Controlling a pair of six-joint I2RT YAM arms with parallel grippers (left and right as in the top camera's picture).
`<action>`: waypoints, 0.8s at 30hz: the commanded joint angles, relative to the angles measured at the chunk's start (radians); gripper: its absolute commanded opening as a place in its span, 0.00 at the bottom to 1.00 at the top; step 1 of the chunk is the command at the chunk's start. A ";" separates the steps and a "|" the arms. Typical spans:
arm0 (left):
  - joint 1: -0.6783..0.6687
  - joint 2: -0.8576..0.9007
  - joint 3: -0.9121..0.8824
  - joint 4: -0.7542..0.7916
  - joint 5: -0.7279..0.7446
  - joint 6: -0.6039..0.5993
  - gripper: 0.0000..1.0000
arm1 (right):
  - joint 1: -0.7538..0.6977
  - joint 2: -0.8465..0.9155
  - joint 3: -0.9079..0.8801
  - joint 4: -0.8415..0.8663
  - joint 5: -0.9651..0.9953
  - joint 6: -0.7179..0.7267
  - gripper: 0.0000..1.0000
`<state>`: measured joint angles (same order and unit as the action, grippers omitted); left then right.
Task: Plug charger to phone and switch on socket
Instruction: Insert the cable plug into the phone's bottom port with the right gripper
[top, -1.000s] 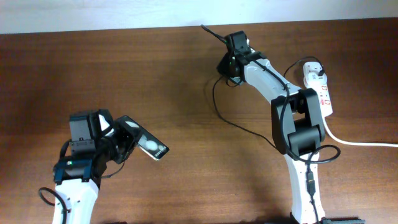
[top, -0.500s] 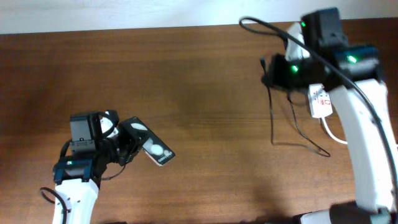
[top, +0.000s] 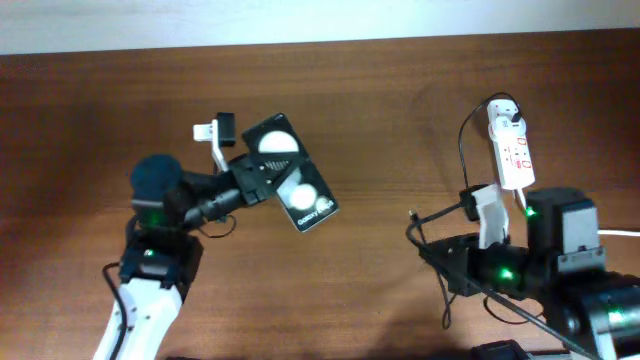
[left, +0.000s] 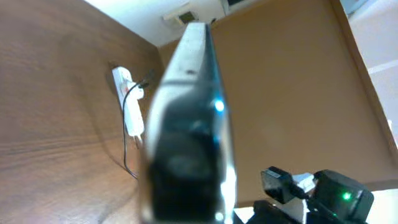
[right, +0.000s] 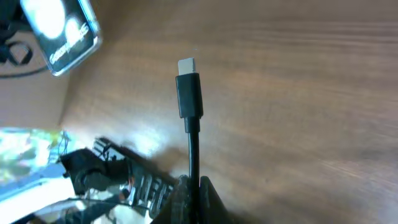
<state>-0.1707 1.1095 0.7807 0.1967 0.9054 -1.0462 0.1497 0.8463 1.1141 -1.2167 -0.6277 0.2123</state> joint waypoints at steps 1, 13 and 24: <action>-0.013 0.138 0.013 0.092 0.054 -0.170 0.00 | 0.096 -0.009 -0.017 0.069 -0.041 -0.051 0.04; -0.012 0.547 0.013 0.753 0.303 -0.513 0.00 | 0.668 0.243 -0.017 0.303 0.505 0.306 0.04; -0.011 0.547 0.013 0.775 0.314 -0.513 0.00 | 0.681 0.260 -0.016 0.369 0.554 0.444 0.04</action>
<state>-0.1822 1.6638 0.7803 0.9463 1.1980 -1.5532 0.8230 1.1080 1.0954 -0.8505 -0.0757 0.6289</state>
